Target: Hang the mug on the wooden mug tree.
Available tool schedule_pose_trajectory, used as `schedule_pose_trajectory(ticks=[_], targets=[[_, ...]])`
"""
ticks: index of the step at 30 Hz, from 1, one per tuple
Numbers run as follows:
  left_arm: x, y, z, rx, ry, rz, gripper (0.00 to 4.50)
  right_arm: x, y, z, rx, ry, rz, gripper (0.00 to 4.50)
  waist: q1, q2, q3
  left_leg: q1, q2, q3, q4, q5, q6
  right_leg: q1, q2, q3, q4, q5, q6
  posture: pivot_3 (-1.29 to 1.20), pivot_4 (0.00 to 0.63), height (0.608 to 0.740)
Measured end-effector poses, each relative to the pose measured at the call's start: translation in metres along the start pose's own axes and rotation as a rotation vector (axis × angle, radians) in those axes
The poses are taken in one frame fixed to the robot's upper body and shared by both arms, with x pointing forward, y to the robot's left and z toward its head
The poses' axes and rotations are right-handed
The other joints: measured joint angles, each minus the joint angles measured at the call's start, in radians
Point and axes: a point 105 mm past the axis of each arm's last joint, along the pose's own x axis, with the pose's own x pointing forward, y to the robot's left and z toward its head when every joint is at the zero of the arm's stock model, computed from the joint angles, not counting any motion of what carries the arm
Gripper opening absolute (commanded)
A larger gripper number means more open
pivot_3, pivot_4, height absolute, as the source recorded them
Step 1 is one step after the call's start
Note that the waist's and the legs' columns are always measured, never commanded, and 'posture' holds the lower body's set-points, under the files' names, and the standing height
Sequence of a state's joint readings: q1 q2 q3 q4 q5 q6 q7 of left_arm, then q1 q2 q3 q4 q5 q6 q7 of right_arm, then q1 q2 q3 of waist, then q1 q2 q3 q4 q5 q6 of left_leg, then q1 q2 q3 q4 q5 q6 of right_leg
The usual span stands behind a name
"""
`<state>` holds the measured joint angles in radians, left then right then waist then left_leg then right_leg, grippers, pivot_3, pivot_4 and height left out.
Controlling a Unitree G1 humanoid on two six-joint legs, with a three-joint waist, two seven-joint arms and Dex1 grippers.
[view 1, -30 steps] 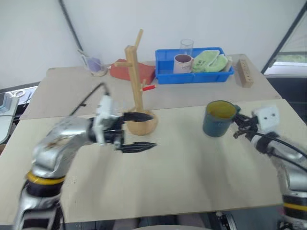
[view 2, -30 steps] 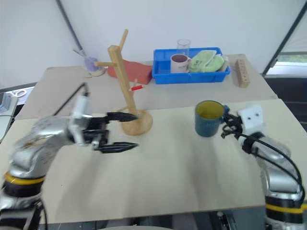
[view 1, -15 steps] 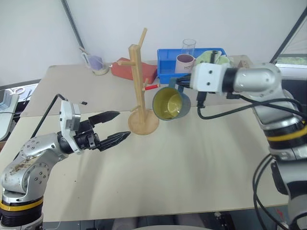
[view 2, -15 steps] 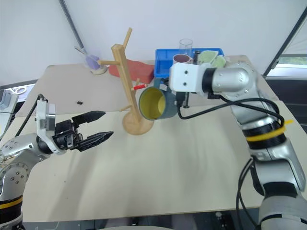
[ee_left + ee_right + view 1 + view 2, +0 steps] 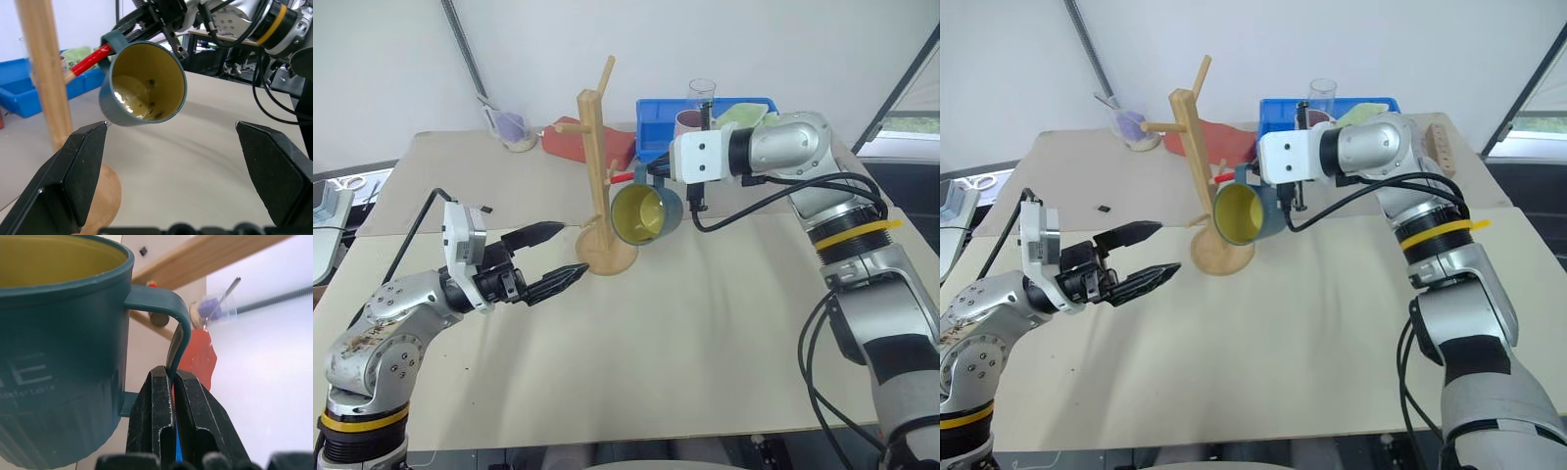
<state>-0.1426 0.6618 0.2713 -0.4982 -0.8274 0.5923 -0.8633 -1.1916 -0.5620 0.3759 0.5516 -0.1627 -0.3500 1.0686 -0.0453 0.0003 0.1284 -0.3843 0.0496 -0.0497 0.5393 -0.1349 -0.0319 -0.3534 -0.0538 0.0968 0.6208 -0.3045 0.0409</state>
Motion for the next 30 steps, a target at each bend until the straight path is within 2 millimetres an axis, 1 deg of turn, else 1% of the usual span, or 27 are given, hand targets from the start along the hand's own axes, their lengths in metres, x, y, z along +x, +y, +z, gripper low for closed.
schedule_pose_trajectory(ticks=[4,6,9,12,13,14,15,16,20,22,24,26,27,30], targets=[[0.003,0.001,0.006,0.004,-0.024,0.005,4.5,0.006,-0.004,0.002,-0.007,-0.008,0.003,0.04,0.0,0.0,0.0,0.001,0.0,0.0,0.0,0.0,0.0,0.0,0.0,0.0,0.003,-0.001,-0.001,0.0,0.15,0.734],[0.004,0.002,0.008,0.007,-0.032,0.005,4.5,0.009,-0.002,0.002,0.003,-0.014,0.009,0.77,0.0,0.0,0.0,0.001,0.0,0.0,0.0,0.0,0.0,0.0,0.0,0.0,0.004,-0.001,-0.001,0.0,0.15,0.734],[0.006,0.002,0.014,0.018,-0.049,0.003,4.5,0.014,-0.001,0.005,0.007,-0.032,0.012,1.75,0.0,0.0,0.0,0.0,0.0,0.0,0.0,0.0,0.0,0.0,0.001,0.0,0.005,-0.001,-0.001,0.0,0.15,0.734],[0.008,0.003,0.014,0.015,-0.052,0.005,4.5,0.012,-0.005,0.006,-0.012,-0.03,0.006,2.71,0.0,0.0,0.0,0.001,0.0,-0.001,0.0,0.0,0.0,0.0,0.001,0.0,0.005,0.001,0.002,0.0,0.15,0.734],[0.009,0.003,0.014,0.014,-0.053,0.005,4.5,0.011,-0.006,0.006,-0.019,-0.028,0.003,3.12,0.0,0.0,0.0,0.001,0.0,-0.001,0.0,0.0,0.0,0.0,0.001,0.0,0.004,0.001,0.002,0.0,0.15,0.734],[0.009,0.003,0.014,0.014,-0.053,0.005,4.5,0.008,-0.006,0.005,-0.027,-0.024,0.001,3.4,0.0,0.0,0.0,0.001,0.0,-0.001,0.0,0.0,0.0,0.0,0.001,0.0,0.004,0.001,0.001,0.0,0.15,0.734],[0.01,0.003,0.015,0.017,-0.054,0.004,4.5,0.004,-0.008,0.004,-0.034,-0.016,-0.003,3.4,0.001,0.0,0.0,0.001,0.0,-0.001,0.0,0.0,0.0,-0.001,0.001,0.0,0.004,-0.001,-0.002,0.0,0.15,0.734],[0.01,0.003,0.016,0.021,-0.054,0.001,4.5,-0.002,-0.008,0.004,-0.041,-0.014,-0.007,3.4,0.003,0.0,0.0,0.0,0.0,-0.001,0.0,0.0,0.0,-0.001,0.001,0.0,0.004,-0.001,-0.002,0.0,0.15,0.734],[0.007,0.012,0.017,0.069,0.018,0.03,4.5,-0.036,-0.004,0.0,0.006,-0.003,-0.017,3.4,0.007,-0.001,0.001,0.001,0.0,-0.001,0.001,0.0,0.0,0.0,0.0,0.0,0.004,-0.002,-0.002,0.0,0.15,0.734],[0.004,0.019,0.013,0.088,0.074,0.06,4.5,-0.053,0.004,-0.003,0.088,-0.009,-0.004,3.4,0.005,-0.001,0.001,0.001,0.0,0.0,0.001,0.0,0.0,0.0,0.0,0.0,0.004,-0.002,-0.002,0.0,0.15,0.734],[-0.001,0.028,0.011,0.114,0.125,0.096,4.5,-0.067,0.015,-0.003,0.222,-0.039,0.007,3.4,0.005,-0.001,0.001,0.001,0.0,0.0,0.0,0.0,0.0,0.0,0.0,0.0,0.004,-0.002,-0.003,0.0,0.15,0.734],[-0.008,0.04,0.008,0.163,0.208,0.146,4.5,-0.079,0.024,0.005,0.389,-0.111,-0.001,3.4,0.002,-0.001,0.001,0.0,0.0,-0.001,0.0,0.0,0.0,0.001,0.001,0.001,0.005,-0.002,-0.003,0.0,0.15,0.734],[-0.013,0.046,0.005,0.178,0.247,0.172,4.5,-0.083,0.028,0.008,0.444,-0.131,0.003,3.4,0.0,-0.001,0.001,0.001,0.0,-0.001,0.0,0.0,0.0,0.001,0.001,0.001,0.005,-0.002,-0.003,0.0,0.15,0.734],[-0.024,0.053,0.001,0.199,0.314,0.187,4.5,-0.097,0.04,0.014,0.544,-0.138,0.002,3.4,0.0,-0.002,0.002,0.002,0.0,0.0,0.0,-0.001,-0.001,-0.001,0.0,0.001,0.005,-0.003,-0.005,0.0,0.15,0.734]])
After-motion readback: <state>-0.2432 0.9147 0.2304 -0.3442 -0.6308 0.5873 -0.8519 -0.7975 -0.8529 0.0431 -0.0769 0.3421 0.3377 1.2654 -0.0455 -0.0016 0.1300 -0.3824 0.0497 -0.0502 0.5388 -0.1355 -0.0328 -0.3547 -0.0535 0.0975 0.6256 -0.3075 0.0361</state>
